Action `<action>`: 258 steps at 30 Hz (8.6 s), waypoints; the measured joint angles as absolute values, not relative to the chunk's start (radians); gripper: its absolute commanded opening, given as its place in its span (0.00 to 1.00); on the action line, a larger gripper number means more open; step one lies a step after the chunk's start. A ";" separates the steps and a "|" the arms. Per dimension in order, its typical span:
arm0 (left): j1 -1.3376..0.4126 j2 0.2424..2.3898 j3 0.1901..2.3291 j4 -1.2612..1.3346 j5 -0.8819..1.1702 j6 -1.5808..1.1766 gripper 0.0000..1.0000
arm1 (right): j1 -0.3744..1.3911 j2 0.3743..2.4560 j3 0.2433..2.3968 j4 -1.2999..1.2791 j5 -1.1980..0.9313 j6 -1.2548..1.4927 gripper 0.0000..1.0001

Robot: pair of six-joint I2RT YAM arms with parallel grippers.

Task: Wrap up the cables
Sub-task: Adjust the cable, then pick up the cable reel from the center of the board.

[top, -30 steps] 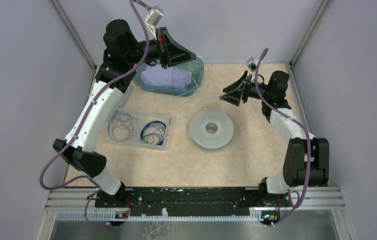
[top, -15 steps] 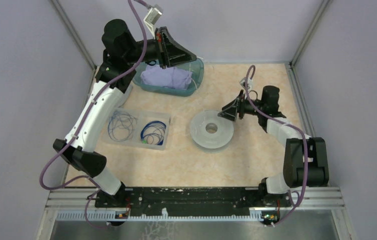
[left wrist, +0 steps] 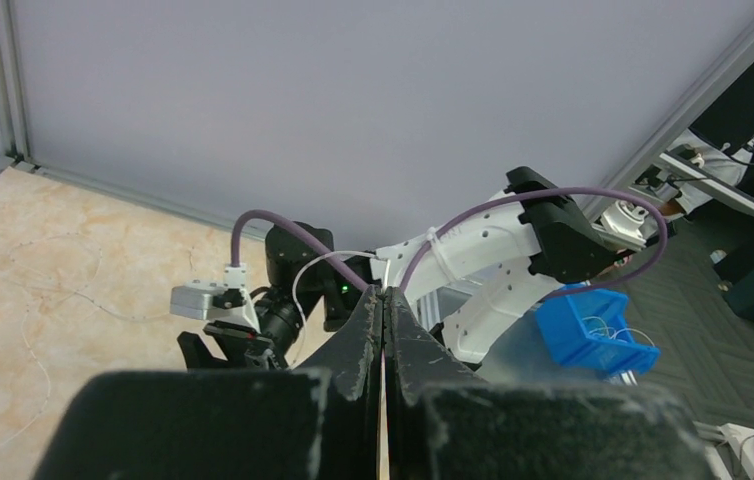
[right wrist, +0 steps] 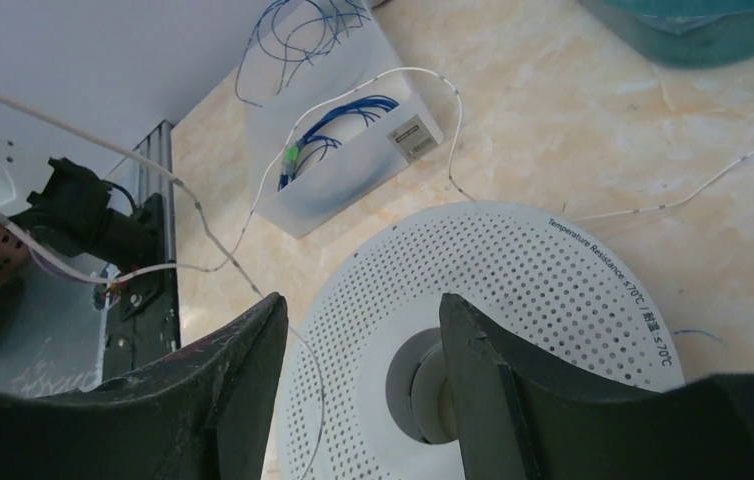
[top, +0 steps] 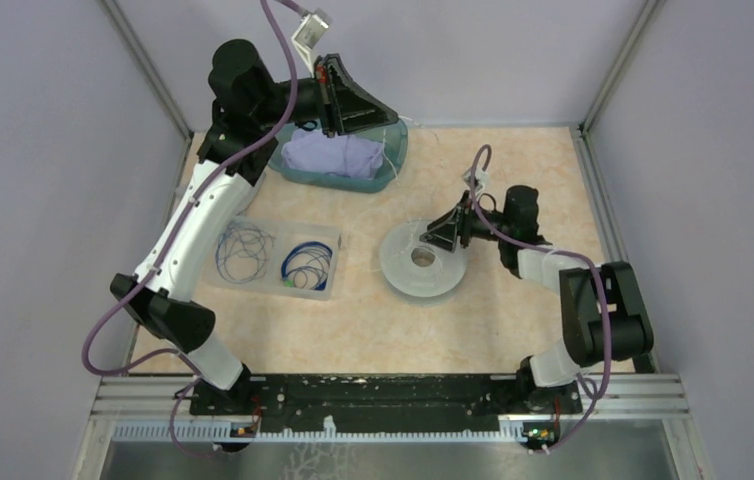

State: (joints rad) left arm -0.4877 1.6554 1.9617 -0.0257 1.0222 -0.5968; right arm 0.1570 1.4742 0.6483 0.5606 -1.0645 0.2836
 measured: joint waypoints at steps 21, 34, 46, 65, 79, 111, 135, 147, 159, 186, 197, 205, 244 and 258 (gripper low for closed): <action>-0.489 1.655 1.959 -0.007 1.039 -0.609 0.00 | 0.211 1.567 0.641 0.732 -1.121 0.405 0.59; -0.489 1.655 1.959 -0.008 1.038 -0.595 0.00 | 0.261 1.567 0.639 0.557 -1.129 0.270 0.31; -0.489 1.655 1.959 -0.030 1.037 -0.565 0.00 | 0.261 1.567 0.665 0.426 -1.113 0.208 0.47; -0.489 1.655 1.959 -0.030 1.038 -0.560 0.00 | 0.253 1.567 0.723 0.303 -1.104 0.165 0.54; -0.489 1.655 1.954 -0.030 1.040 -0.561 0.00 | 0.246 1.551 0.769 0.216 -1.026 0.130 0.54; -0.471 1.653 1.950 -0.065 1.034 -0.520 0.00 | 0.193 1.494 0.791 0.151 -1.045 0.061 0.00; -0.340 1.768 2.080 -0.260 0.549 0.124 0.00 | 0.002 1.351 1.319 -0.104 -0.653 0.031 0.00; -0.371 1.912 1.726 -0.290 0.522 0.238 0.37 | 0.009 1.363 1.374 -0.334 -0.667 -0.109 0.00; -0.369 1.728 1.706 -0.366 0.728 0.448 0.95 | 0.155 1.431 1.429 -0.517 -0.746 -0.233 0.00; -0.550 1.762 1.718 -0.537 0.936 0.540 0.44 | 0.253 1.493 1.442 -0.530 -1.017 -0.206 0.00; -0.555 1.785 1.716 -0.569 0.905 0.570 0.37 | 0.253 1.493 1.439 -0.511 -1.026 -0.207 0.00; -0.554 1.784 1.688 -0.584 0.873 0.597 0.38 | 0.253 1.492 1.435 -0.516 -1.015 -0.228 0.00; -0.352 1.623 1.665 -0.524 0.724 0.485 0.00 | 0.255 1.374 1.244 -0.532 -0.718 -0.316 0.84; -0.190 1.666 1.675 -0.440 0.727 0.237 0.00 | 0.535 1.412 1.091 -0.555 -0.537 -0.423 0.87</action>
